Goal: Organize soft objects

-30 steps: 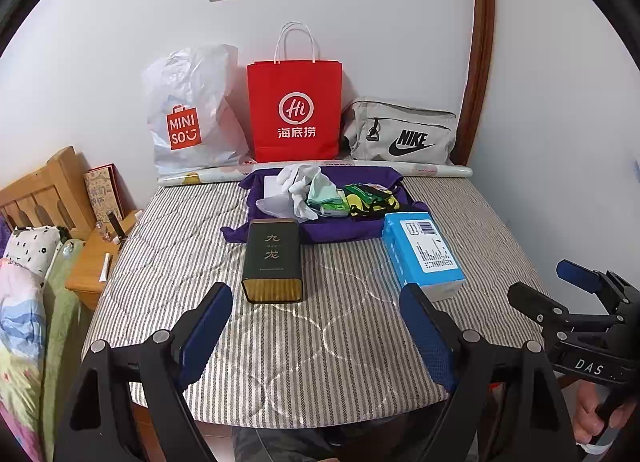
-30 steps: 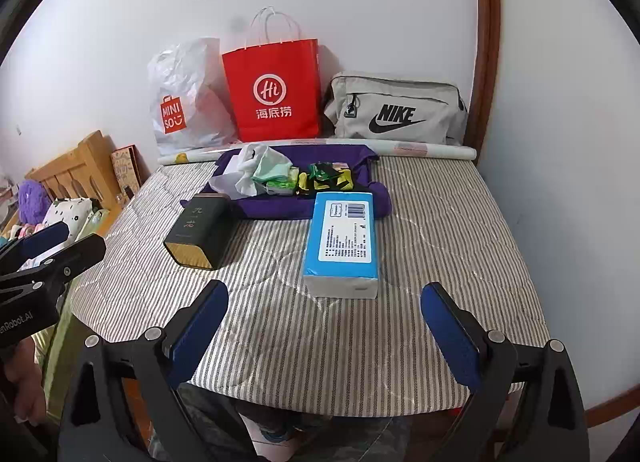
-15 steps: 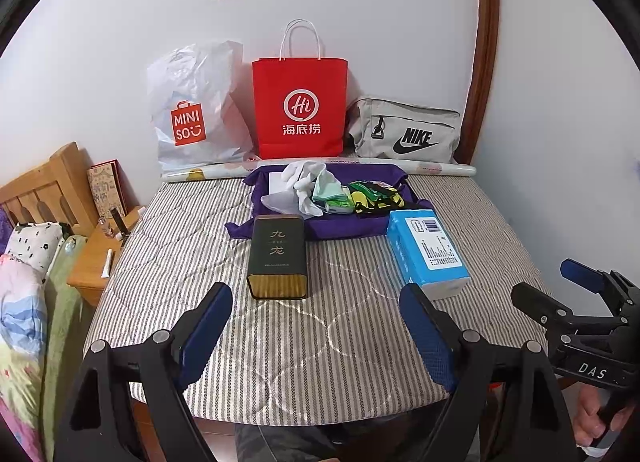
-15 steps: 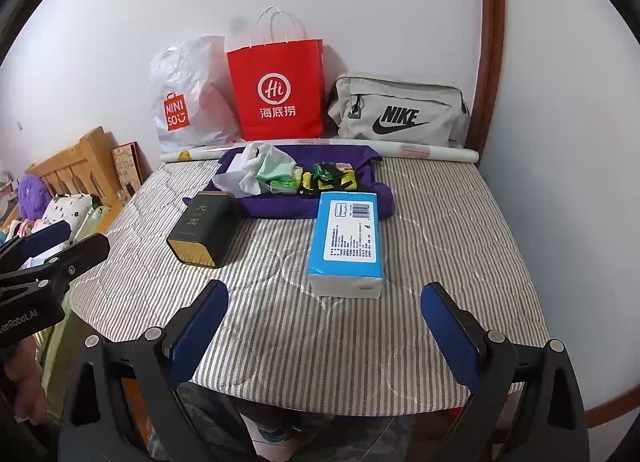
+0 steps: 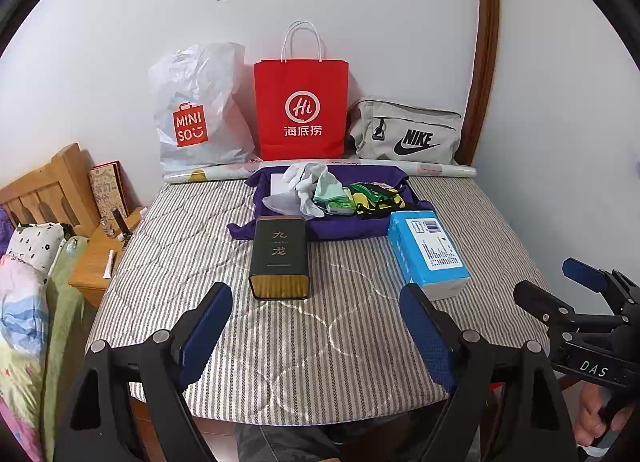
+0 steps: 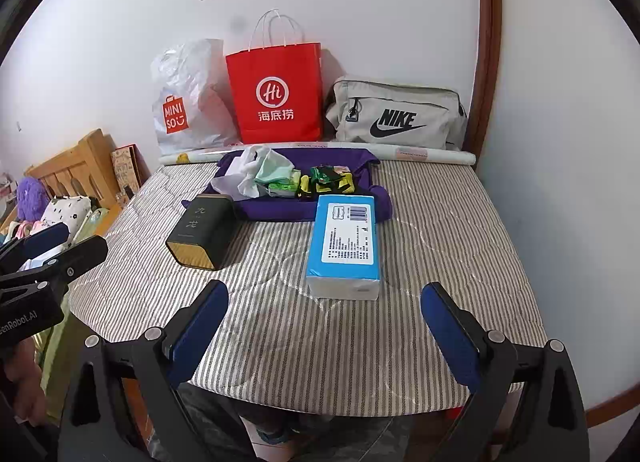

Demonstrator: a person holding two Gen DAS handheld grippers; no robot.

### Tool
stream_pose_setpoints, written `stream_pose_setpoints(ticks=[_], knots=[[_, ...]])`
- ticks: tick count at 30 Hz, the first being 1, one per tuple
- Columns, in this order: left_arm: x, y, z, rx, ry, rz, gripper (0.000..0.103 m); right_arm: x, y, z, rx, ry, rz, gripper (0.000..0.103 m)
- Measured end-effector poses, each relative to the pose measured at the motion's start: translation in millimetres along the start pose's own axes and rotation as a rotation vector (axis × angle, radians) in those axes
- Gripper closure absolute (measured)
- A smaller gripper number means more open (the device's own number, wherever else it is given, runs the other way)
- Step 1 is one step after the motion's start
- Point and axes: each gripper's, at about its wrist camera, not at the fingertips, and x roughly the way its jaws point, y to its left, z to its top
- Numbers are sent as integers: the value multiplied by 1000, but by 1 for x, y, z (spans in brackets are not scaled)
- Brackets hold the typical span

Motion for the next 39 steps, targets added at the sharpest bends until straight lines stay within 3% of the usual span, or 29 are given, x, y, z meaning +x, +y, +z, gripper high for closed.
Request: stream_pose_setpoints(ticks=[39], knots=[[-2,1,-1,-3,3,-1,18,-3,3,1,-5,-7,12,7]])
